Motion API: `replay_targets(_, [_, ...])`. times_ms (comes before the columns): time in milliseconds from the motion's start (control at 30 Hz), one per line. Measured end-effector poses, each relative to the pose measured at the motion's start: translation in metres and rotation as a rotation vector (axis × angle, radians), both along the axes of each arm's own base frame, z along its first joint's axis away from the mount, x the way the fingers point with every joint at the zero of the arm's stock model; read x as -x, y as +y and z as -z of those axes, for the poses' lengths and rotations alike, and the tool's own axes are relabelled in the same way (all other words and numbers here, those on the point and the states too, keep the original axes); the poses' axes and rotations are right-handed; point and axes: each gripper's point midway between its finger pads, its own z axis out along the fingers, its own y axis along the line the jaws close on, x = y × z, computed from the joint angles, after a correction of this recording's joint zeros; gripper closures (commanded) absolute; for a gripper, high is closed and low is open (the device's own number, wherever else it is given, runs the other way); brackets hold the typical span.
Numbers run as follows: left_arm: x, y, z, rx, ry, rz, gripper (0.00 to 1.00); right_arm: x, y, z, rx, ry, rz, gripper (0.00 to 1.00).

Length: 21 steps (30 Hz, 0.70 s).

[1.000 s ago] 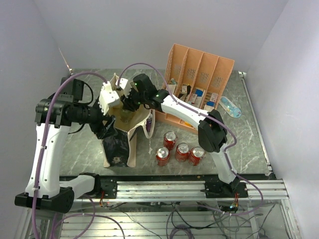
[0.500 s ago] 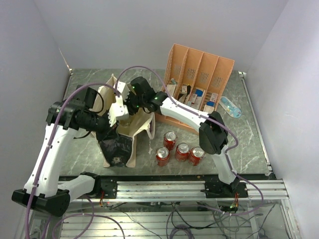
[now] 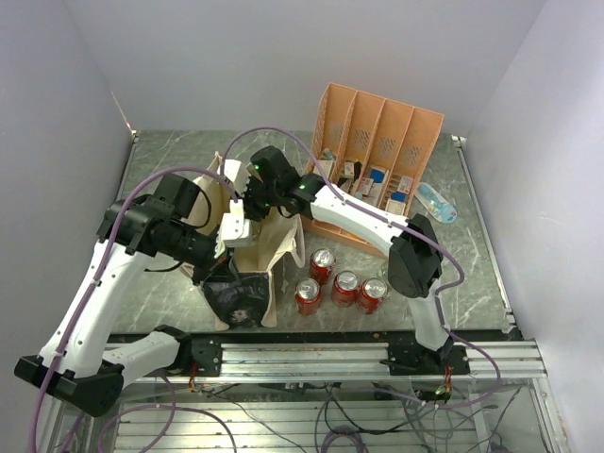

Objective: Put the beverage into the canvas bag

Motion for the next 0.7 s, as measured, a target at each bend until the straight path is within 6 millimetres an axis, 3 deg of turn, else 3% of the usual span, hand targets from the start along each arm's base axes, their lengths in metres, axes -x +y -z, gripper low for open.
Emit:
replay_targets(433, [0.009,-0.004,0.009,-0.003,-0.031,0.092,0.93,0.001,-0.005,0.01,0.001,-0.119,-0.091,1.0])
replay_targets(700, [0.006,-0.005,0.011,-0.007,-0.035,0.101,0.93,-0.018,-0.006,-0.003,-0.063,-0.16,-0.089,1.0])
